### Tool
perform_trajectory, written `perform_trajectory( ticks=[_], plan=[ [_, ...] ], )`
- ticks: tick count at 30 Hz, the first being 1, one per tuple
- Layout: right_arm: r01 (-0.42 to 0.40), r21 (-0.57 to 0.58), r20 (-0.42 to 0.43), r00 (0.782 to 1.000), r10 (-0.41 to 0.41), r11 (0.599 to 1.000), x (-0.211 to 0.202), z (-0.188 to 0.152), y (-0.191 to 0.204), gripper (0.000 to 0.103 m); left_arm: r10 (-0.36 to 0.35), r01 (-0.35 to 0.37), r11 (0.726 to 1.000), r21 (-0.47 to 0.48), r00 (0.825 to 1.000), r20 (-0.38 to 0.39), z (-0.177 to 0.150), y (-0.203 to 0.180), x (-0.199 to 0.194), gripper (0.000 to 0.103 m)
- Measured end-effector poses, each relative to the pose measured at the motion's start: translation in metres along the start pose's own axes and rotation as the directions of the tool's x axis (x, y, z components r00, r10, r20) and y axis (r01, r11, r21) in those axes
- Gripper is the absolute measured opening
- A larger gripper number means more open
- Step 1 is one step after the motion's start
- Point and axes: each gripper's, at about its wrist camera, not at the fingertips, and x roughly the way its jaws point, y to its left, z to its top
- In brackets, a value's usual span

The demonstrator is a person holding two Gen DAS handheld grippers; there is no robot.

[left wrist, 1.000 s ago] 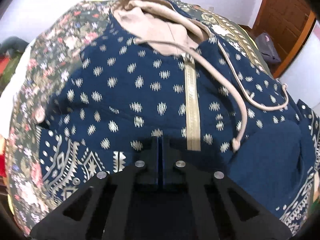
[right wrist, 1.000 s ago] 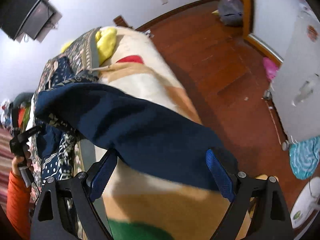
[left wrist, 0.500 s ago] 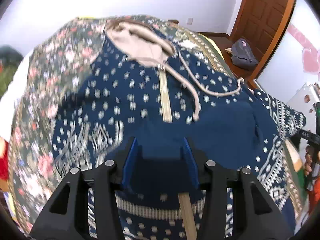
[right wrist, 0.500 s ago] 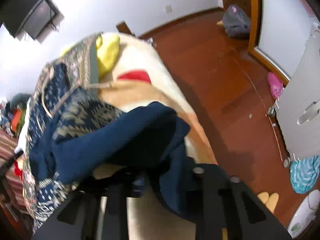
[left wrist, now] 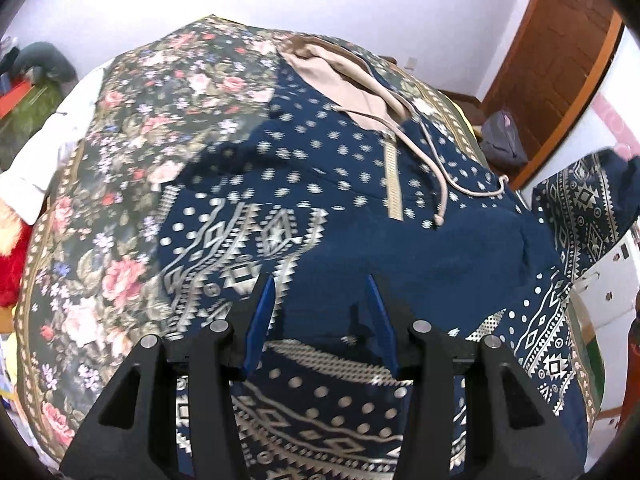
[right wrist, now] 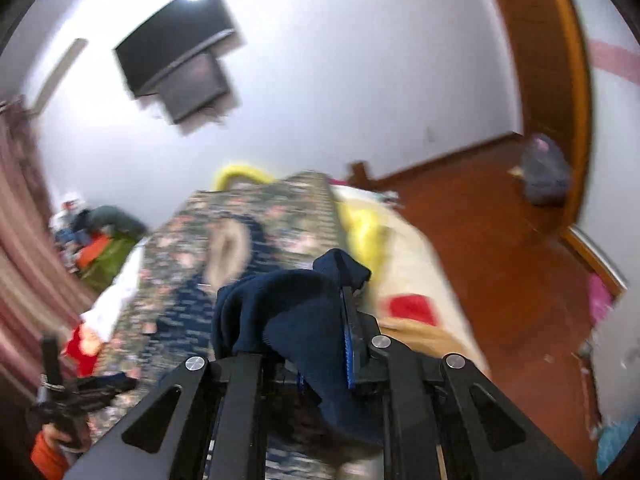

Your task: Fold large clothes

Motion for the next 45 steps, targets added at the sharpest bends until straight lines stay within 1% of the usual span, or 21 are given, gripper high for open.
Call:
perform_trajectory(
  ticks=[3, 5, 8, 10, 12, 15, 16, 17, 18, 20, 23, 25, 27, 30, 32, 35, 38, 40, 42, 44, 45],
  plan=[
    [-0.101, -0.043, -0.041, 0.994, 0.099, 0.994, 0.02, -0.005, 0.047, 0.011, -0.006, 0.006, 1.0, -0.026, 1.0, 0.007, -0.004, 0.014, -0.008, 0.049],
    [-0.158, -0.077, -0.101, 0.983, 0.15, 0.984, 0.044, -0.016, 0.082, 0.011, -0.006, 0.006, 0.999, -0.038, 1.0, 0.009, -0.009, 0.024, -0.013, 0.049],
    [-0.178, -0.133, -0.196, 0.969, 0.15, 0.975, 0.079, -0.044, 0.119, 0.011, -0.01, 0.011, 0.999, -0.045, 1.0, 0.007, -0.015, 0.037, -0.018, 0.049],
    [-0.188, -0.156, -0.303, 0.944, 0.134, 0.97, 0.109, -0.069, 0.135, 0.011, -0.016, 0.017, 0.999, -0.05, 1.0, 0.005, -0.019, 0.044, -0.02, 0.051],
    [-0.174, -0.169, -0.403, 0.91, 0.093, 0.97, 0.134, -0.092, 0.138, 0.011, -0.023, 0.023, 0.998, -0.057, 1.0, 0.0, -0.022, 0.049, -0.021, 0.052],
    [-0.138, -0.212, -0.558, 0.83, -0.004, 0.967, 0.165, -0.13, 0.133, 0.012, -0.07, 0.069, 0.996, -0.061, 0.997, -0.012, -0.025, 0.047, -0.018, 0.052],
    [-0.148, -0.221, -0.575, 0.818, -0.006, 0.964, 0.169, -0.137, 0.131, 0.012, -0.081, 0.081, 0.995, -0.057, 0.997, -0.014, -0.025, 0.045, -0.017, 0.052],
    [-0.164, -0.23, -0.556, 0.831, 0.009, 0.959, 0.168, -0.138, 0.128, 0.012, -0.1, 0.099, 0.994, -0.046, 0.995, -0.018, -0.024, 0.039, -0.016, 0.052],
    [-0.173, -0.233, -0.555, 0.832, 0.015, 0.957, 0.166, -0.138, 0.127, 0.012, -0.118, 0.117, 0.993, -0.032, 0.993, -0.02, -0.022, 0.03, -0.013, 0.052],
    [-0.185, -0.227, -0.587, 0.809, 0.017, 0.956, 0.161, -0.136, 0.124, 0.012, -0.147, 0.147, 0.989, 0.005, 0.989, -0.031, -0.017, 0.01, -0.007, 0.052],
    [-0.185, -0.202, -0.613, 0.79, 0.023, 0.962, 0.156, -0.134, 0.114, 0.012, -0.188, 0.19, 0.98, 0.054, 0.981, -0.053, -0.011, -0.021, 0.003, 0.052],
    [-0.192, -0.194, -0.619, 0.785, 0.032, 0.962, 0.153, -0.135, 0.111, 0.012, -0.224, 0.23, 0.97, 0.077, 0.972, -0.075, -0.007, -0.041, 0.011, 0.052],
    [-0.203, -0.192, -0.616, 0.787, 0.043, 0.96, 0.147, -0.136, 0.105, 0.012, -0.27, 0.281, 0.955, 0.096, 0.956, -0.119, -0.003, -0.063, 0.026, 0.053],
    [-0.22, -0.189, -0.601, 0.797, 0.065, 0.957, 0.141, -0.139, 0.1, 0.012, -0.275, 0.294, 0.952, 0.091, 0.945, -0.177, -0.001, -0.082, 0.048, 0.053],
    [-0.219, -0.188, -0.601, 0.797, 0.065, 0.957, 0.136, -0.141, 0.095, 0.012, -0.27, 0.292, 0.953, 0.082, 0.941, -0.206, -0.001, -0.088, 0.063, 0.053],
    [-0.217, -0.213, -0.608, 0.793, 0.045, 0.953, 0.127, -0.142, 0.092, 0.012, -0.216, 0.24, 0.967, 0.08, 0.947, -0.237, -0.002, -0.089, 0.081, 0.053],
    [-0.229, -0.235, -0.604, 0.796, 0.042, 0.945, 0.109, -0.14, 0.085, 0.012, -0.135, 0.173, 0.973, 0.156, 0.965, -0.226, -0.007, -0.095, 0.087, 0.052],
    [-0.229, -0.254, -0.584, 0.811, 0.039, 0.94, 0.089, -0.136, 0.08, 0.012, -0.075, 0.125, 0.963, 0.241, 0.976, -0.206, -0.012, -0.107, 0.086, 0.052],
    [-0.223, -0.269, -0.557, 0.83, 0.038, 0.937, 0.069, -0.13, 0.073, 0.012, -0.038, 0.093, 0.955, 0.281, 0.98, -0.196, -0.014, -0.113, 0.085, 0.052],
    [-0.213, -0.271, -0.526, 0.85, 0.04, 0.939, 0.052, -0.123, 0.068, 0.012, -0.033, 0.088, 0.961, 0.262, 0.978, -0.206, -0.01, -0.113, 0.083, 0.052],
    [-0.205, -0.265, -0.508, 0.86, 0.044, 0.942, 0.044, -0.12, 0.063, 0.012, -0.051, 0.101, 0.966, 0.239, 0.977, -0.207, -0.007, -0.112, 0.078, 0.052]
  ],
)
